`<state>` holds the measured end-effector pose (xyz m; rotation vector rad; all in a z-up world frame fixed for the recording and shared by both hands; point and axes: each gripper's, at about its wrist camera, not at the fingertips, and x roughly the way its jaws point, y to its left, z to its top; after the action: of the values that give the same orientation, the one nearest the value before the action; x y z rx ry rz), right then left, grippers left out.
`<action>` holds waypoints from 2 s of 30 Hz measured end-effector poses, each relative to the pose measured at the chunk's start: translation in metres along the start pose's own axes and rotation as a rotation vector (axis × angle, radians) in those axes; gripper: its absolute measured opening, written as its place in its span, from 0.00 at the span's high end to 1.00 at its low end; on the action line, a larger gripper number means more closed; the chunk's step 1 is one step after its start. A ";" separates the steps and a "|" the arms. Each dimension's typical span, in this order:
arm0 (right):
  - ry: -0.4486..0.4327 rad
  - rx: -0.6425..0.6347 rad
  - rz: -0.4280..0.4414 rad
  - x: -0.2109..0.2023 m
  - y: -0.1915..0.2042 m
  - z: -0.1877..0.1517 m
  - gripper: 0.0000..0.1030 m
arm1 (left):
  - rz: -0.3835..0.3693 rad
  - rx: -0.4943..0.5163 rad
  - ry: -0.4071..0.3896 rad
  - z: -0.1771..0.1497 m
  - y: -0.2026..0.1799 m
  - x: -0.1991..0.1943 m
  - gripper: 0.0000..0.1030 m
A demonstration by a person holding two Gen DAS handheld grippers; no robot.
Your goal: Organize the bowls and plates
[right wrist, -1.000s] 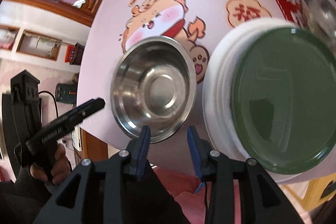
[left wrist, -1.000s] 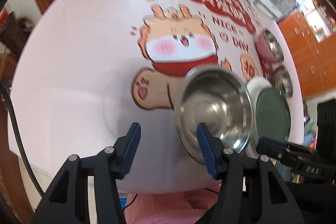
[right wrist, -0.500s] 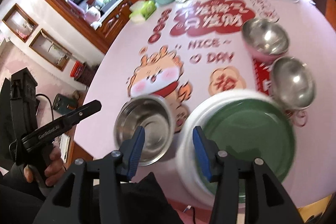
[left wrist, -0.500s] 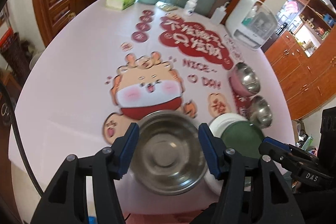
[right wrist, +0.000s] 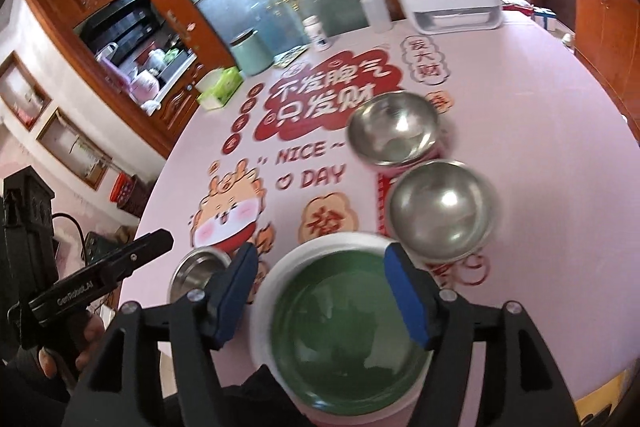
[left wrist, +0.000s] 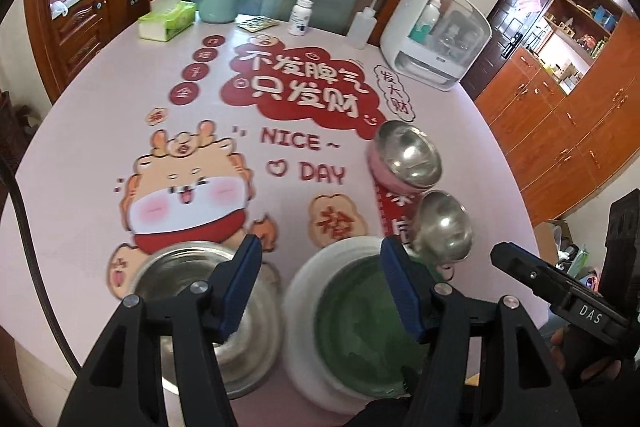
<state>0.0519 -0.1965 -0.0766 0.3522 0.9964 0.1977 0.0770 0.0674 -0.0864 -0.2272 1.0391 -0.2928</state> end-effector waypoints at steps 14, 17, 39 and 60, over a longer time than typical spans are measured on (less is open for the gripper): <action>-0.024 0.029 0.005 0.005 -0.073 0.052 0.34 | 0.063 0.015 0.007 0.038 -0.068 0.054 0.36; -0.025 0.039 0.002 0.010 -0.086 0.064 0.33 | 0.081 0.017 0.019 0.049 -0.076 0.066 0.35; 0.115 0.162 0.108 0.102 -0.140 0.127 0.34 | 0.150 0.015 0.147 0.100 -0.102 0.171 0.30; 0.295 0.208 0.151 0.170 -0.144 0.122 0.73 | 0.170 -0.066 0.296 0.090 -0.084 0.239 0.44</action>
<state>0.2457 -0.2994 -0.2042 0.6014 1.2871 0.2897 0.2580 -0.0888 -0.2088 -0.1561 1.3537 -0.1398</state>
